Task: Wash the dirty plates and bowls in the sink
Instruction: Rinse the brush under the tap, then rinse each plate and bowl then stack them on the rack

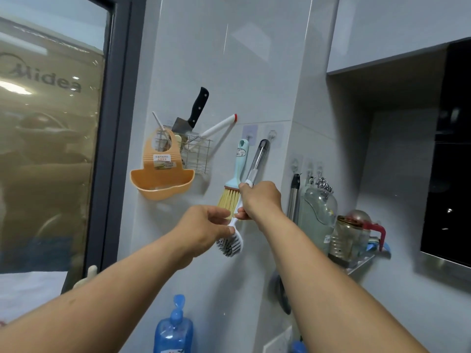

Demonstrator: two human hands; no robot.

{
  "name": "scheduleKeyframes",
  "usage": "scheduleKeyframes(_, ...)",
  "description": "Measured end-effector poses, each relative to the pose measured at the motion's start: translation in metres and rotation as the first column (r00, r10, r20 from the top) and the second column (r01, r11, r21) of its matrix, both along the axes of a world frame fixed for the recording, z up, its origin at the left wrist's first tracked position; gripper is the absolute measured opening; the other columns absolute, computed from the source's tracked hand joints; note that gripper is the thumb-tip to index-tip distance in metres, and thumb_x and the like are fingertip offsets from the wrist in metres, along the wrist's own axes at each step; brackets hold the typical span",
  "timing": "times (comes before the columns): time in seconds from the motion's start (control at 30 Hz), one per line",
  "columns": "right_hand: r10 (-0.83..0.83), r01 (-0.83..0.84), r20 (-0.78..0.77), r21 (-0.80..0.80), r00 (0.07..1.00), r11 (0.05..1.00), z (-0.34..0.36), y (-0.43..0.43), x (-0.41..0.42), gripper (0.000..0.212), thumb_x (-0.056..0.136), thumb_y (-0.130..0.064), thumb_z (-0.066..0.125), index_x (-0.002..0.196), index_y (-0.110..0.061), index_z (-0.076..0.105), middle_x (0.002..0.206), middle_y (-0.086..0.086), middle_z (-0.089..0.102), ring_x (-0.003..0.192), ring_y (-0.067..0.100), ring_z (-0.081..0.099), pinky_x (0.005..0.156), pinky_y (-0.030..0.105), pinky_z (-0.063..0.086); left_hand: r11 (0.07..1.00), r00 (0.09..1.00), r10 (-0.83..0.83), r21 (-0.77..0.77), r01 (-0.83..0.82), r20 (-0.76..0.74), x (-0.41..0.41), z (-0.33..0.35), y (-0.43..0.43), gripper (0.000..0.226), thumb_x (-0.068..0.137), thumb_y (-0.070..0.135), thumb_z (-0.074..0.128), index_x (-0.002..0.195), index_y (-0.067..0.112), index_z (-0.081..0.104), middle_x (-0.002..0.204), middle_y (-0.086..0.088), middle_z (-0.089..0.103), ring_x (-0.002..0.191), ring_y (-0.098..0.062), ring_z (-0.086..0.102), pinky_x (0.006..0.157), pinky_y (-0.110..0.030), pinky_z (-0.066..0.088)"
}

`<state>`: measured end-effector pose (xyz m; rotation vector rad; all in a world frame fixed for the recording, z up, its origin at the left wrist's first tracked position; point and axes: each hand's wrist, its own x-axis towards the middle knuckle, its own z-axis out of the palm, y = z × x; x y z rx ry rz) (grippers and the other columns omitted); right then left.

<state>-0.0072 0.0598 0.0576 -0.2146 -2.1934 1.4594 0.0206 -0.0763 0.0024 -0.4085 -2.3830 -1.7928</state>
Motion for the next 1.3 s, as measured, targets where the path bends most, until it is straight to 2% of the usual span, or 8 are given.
scheduleKeyframes(0.37,-0.024,0.026,-0.099,0.019,0.995,0.999,-0.040,-0.001,0.030,0.019,0.099,-0.025,0.058,0.101,-0.009,0.068,0.087,0.014,0.074,0.057,0.021,0.074,0.047,0.026,0.055,0.998,0.998,-0.052,-0.020,0.053,0.038,0.021,-0.026,-0.015,0.046,0.090,0.015,0.077,0.134,0.022,0.064,0.122,0.001,0.069,0.108,-0.012,0.065,0.095,-0.028,0.053)
scheduleKeyframes(0.47,-0.057,0.071,-0.181,0.075,0.982,0.995,-0.076,-0.014,0.045,0.054,0.086,-0.045,0.056,0.135,-0.022,0.058,0.116,0.008,0.068,0.091,0.028,0.074,0.078,0.045,0.063,0.997,0.997,-0.055,-0.046,0.058,0.063,0.042,-0.052,-0.040,0.043,0.090,0.020,0.077,0.131,0.027,0.067,0.120,0.006,0.071,0.105,-0.007,0.067,0.098,-0.029,0.055)
scheduleKeyframes(0.53,-0.020,0.032,-0.221,0.051,0.975,0.998,-0.100,-0.029,0.060,0.066,0.081,-0.051,0.056,0.142,-0.028,0.052,0.122,0.002,0.063,0.102,0.027,0.071,0.090,0.047,0.059,0.998,0.994,-0.041,-0.034,0.045,0.104,0.056,-0.072,-0.062,0.040,0.090,0.020,0.077,0.128,0.029,0.068,0.116,0.008,0.072,0.105,-0.007,0.069,0.093,-0.026,0.057)
scheduleKeyframes(0.7,0.271,-0.294,-0.165,-0.136,0.948,0.946,-0.173,-0.078,0.103,0.030,0.099,-0.023,0.062,0.128,-0.025,0.060,0.100,0.003,0.071,0.076,0.012,0.074,0.077,0.028,0.062,0.992,0.974,0.059,0.092,-0.081,0.217,0.100,-0.133,-0.116,0.034,0.092,0.011,0.074,0.123,0.023,0.069,0.108,-0.001,0.076,0.093,-0.004,0.070,0.083,-0.022,0.058)
scheduleKeyframes(0.83,0.469,-0.451,0.008,-0.255,0.883,0.855,-0.253,-0.110,0.129,0.024,0.099,-0.013,0.062,0.121,-0.019,0.066,0.090,0.009,0.074,0.066,0.012,0.072,0.066,0.025,0.059,0.965,0.934,0.120,0.182,-0.190,0.337,0.130,-0.194,-0.142,0.029,0.092,0.005,0.071,0.118,0.019,0.069,0.106,-0.011,0.076,0.093,-0.011,0.067,0.087,-0.029,0.054)
scheduleKeyframes(1.03,0.625,-0.507,0.181,-0.436,0.760,0.743,-0.336,-0.144,0.151,0.016,0.101,-0.010,0.059,0.115,-0.010,0.068,0.078,0.010,0.073,0.065,0.018,0.070,0.062,0.026,0.060,0.892,0.843,0.120,0.316,-0.324,0.525,0.152,-0.265,-0.153,0.031,0.093,-0.001,0.068,0.123,0.008,0.067,0.090,-0.005,0.075,0.077,-0.009,0.072,0.070,-0.019,0.058)
scheduleKeyframes(1.2,0.663,-0.499,0.257,-0.485,0.703,0.718,-0.372,-0.157,0.155,0.014,0.101,-0.012,0.060,0.106,-0.008,0.072,0.074,0.008,0.073,0.067,0.020,0.071,0.063,0.027,0.060,0.805,0.773,0.173,0.365,-0.468,0.610,0.162,-0.306,-0.157,0.030,0.092,-0.003,0.068,0.121,0.003,0.066,0.099,-0.016,0.075,0.087,-0.024,0.072,0.089,-0.038,0.061)
scheduleKeyframes(1.3,0.670,-0.490,0.278,-0.503,0.689,0.712,-0.384,-0.159,0.157,0.012,0.101,-0.013,0.061,0.100,-0.010,0.073,0.073,0.007,0.073,0.068,0.020,0.071,0.065,0.028,0.061,0.760,0.740,0.183,0.385,-0.524,0.648,0.166,-0.323,-0.160,0.027,0.093,-0.004,0.066,0.119,0.003,0.066,0.104,-0.021,0.075,0.087,-0.026,0.072,0.084,-0.036,0.062)
